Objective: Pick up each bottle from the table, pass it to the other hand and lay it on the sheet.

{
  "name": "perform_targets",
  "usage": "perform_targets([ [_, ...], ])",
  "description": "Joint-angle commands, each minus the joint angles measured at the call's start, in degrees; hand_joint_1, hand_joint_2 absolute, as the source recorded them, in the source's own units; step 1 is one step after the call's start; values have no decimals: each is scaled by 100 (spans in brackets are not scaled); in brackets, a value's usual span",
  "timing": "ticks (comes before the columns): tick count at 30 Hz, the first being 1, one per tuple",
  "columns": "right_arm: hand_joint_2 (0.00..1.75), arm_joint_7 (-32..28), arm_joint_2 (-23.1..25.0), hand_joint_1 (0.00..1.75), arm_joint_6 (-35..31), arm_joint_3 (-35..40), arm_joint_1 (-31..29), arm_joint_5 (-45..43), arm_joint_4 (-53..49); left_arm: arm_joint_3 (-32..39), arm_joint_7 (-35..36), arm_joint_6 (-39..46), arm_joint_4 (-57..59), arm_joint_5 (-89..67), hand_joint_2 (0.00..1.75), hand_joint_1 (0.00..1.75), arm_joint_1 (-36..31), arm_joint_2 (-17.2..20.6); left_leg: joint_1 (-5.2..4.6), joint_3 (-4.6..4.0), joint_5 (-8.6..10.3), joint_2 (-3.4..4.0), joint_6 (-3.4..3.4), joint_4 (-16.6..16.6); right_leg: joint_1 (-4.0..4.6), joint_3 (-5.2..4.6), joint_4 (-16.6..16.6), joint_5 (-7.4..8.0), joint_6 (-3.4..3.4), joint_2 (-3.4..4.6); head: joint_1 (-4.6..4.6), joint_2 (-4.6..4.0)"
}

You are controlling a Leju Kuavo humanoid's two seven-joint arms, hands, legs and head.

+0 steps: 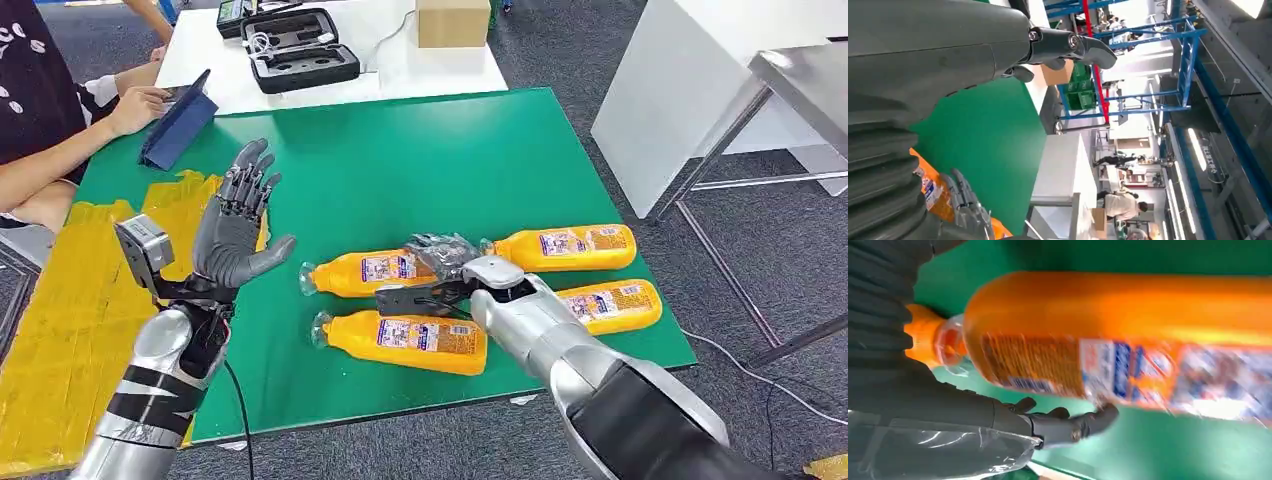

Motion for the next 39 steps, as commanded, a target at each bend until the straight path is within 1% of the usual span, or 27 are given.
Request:
perform_targets([
  [1, 175, 359, -107, 0, -196, 530, 126, 323, 488, -159, 1, 39, 97, -55, 175, 0, 163, 80, 4, 50, -20, -16, -4, -4, 2, 52, -4, -21, -9, -3, 0, 0],
  [3, 175, 357, -115, 0, -213, 531, 141, 326, 488, -161, 1, 40, 91, -57, 175, 0, 176, 82, 2, 23, -6, -14, -2, -7, 1, 25, -6, -9, -5, -7, 0, 0],
  [4, 175, 357, -115, 0, -213, 531, 141, 326, 488, -161, 1, 40, 91, -57, 175, 0, 176, 82, 5, 47, -19, -19, -4, -3, 2, 50, -4, -22, -10, -7, 0, 0],
  [8, 175, 357, -105, 0, -200, 529, 120, 325, 488, -159, 1, 40, 84, -57, 175, 0, 161, 80, 4, 26, -11, -15, -4, -1, 2, 29, -1, -14, -8, -5, 2, 0],
  [9, 175, 404, -108, 30, -203, 561, 126, 371, 495, -159, 9, 53, 80, -73, 175, 0, 175, 83, 5, 47, -21, -18, -6, 2, 2, 49, 3, -23, -12, -3, -2, 0],
  [10, 175, 478, -126, 54, -289, 609, 172, 444, 489, -162, 15, 68, 52, -94, 175, 0, 227, 92, 3, 31, -13, -16, -5, 0, 1, 33, 1, -15, -9, -4, 2, 0],
  [11, 175, 533, -143, 119, -360, 618, 220, 472, 485, -166, 19, 74, 16, -107, 175, 0, 286, 101, 4, 22, -8, -13, -4, -2, 3, 24, -3, -9, -8, -4, -2, 0],
  [12, 175, 568, -166, 131, -434, 620, 273, 492, 486, -169, 20, 80, -19, -121, 175, 0, 355, 115, 4, 24, -7, -12, -3, -5, 3, 25, -6, -9, -7, -4, 2, 0],
  [13, 175, 562, -184, 129, -481, 659, 306, 550, 495, -160, 23, 87, -75, -127, 175, 0, 414, 128, 5, 42, -15, -17, -5, -4, 3, 43, -5, -17, -10, -4, 0, 0],
  [14, 175, 573, -202, 131, -522, 691, 326, 596, 495, -151, 19, 81, -92, -122, 175, 0, 444, 139, 3, 34, -9, -12, -3, -7, 2, 34, -7, -11, -8, -3, 0, 0],
  [15, 175, 587, -213, 131, -607, 699, 346, 631, 490, -133, 21, 91, -113, -127, 175, 0, 473, 144, 6, 58, -22, -17, -5, -3, 4, 58, -5, -23, -12, -1, 0, 0],
  [17, 175, 629, -234, 138, -796, 693, 363, 685, 467, -98, 25, 104, -135, -132, 175, 0, 496, 142, 3, 31, -7, -10, -3, -6, 2, 30, -7, -8, -7, -4, 0, 0],
  [18, 175, 629, -234, 138, -796, 693, 363, 685, 467, -98, 25, 104, -135, -132, 175, 0, 496, 142, 6, 51, -19, -16, -5, -1, 3, 51, -3, -20, -12, -3, 0, 0],
  [20, 175, 627, -234, 138, -783, 691, 351, 685, 466, -91, 25, 104, -139, -132, 175, 0, 489, 144, 4, 32, -8, -10, -3, -4, 2, 31, -5, -10, -8, -3, 0, 0],
  [22, 175, 627, -234, 138, -783, 691, 351, 685, 466, -91, 25, 104, -139, -132, 175, 0, 489, 144, 5, 49, -18, -18, -5, 1, 3, 50, 0, -21, -12, -6, -2, 0],
  [23, 175, 627, -234, 138, -783, 691, 351, 685, 466, -91, 25, 104, -139, -132, 175, 0, 489, 144, 5, 36, -10, -14, -4, -3, 3, 36, -5, -12, -9, -5, -2, 0],
  [24, 175, 680, -242, 145, -952, 689, 345, 733, 438, -80, 33, 113, -138, -136, 175, 0, 478, 131, 5, 34, -9, -13, -4, -4, 3, 35, -6, -11, -9, -6, 0, 0],
  [25, 175, 712, -256, 162, -1080, 673, 352, 752, 413, -76, 38, 117, -147, -140, 175, 0, 480, 129, 6, 48, -17, -18, -5, -1, 3, 49, -2, -20, -12, -7, -2, 0],
  [26, 175, 742, -270, 162, -1241, 644, 361, 761, 387, -75, 43, 118, -160, -144, 175, 0, 485, 127, 3, 29, -6, -11, -3, -5, 2, 30, -6, -9, -7, -6, -2, 0],
  [31, 175, 742, -270, 162, -1241, 644, 361, 761, 387, -75, 43, 118, -160, -144, 175, 0, 485, 127, 3, 29, -6, -11, -3, -5, 2, 30, -6, -9, -7, -6, -2, 0],
  [33, 175, 763, -285, 175, -1537, 571, 373, 783, 371, -69, 50, 122, -197, -151, 175, 0, 500, 118, 5, 43, -14, -17, -5, -3, 3, 44, -4, -16, -11, -7, 0, 0],
  [34, 175, 805, -317, 175, -1850, 500, 387, 793, 312, -79, 74, 124, -221, -171, 175, 0, 501, 113, 6, 53, -19, -19, -6, -1, 3, 54, -2, -22, -13, -6, 0, 0],
  [35, 175, 820, -388, 175, -3258, -7, 494, 680, 89, -94, 156, 155, -345, -220, 175, 0, 527, 69, 6, 44, -14, -17, -5, -3, 4, 46, -4, -17, -11, -7, 2, 0],
  [36, 175, -58, -344, 175, -3913, -2236, 1186, 456, -1710, -121, 300, 303, -546, -267, 175, 0, 525, 40, 5, 39, -12, -16, -4, -2, 3, 41, -3, -15, -9, -8, -2, 0],
  [37, 175, -58, -344, 175, -3913, -2236, 1186, 456, -1710, -121, 300, 303, -546, -267, 175, 0, 525, 40, 5, 43, -14, -18, -4, -2, 3, 45, -2, -17, -10, -8, 0, 0],
  [38, 175, -214, -276, 175, -3913, -2460, 1266, 400, -1861, -128, 309, 315, -570, -273, 175, 0, 515, 43, 6, 43, -17, -23, -4, 2, 3, 46, 0, -21, -10, -12, -2, 0],
  [39, 175, -542, -190, 175, -3913, -2732, 1368, 149, -2035, -141, 322, 328, -590, -279, 175, 0, 498, 53, 7, 34, -22, -12, -5, 7, 4, 38, 4, -20, -9, 3, 0, 0],
])
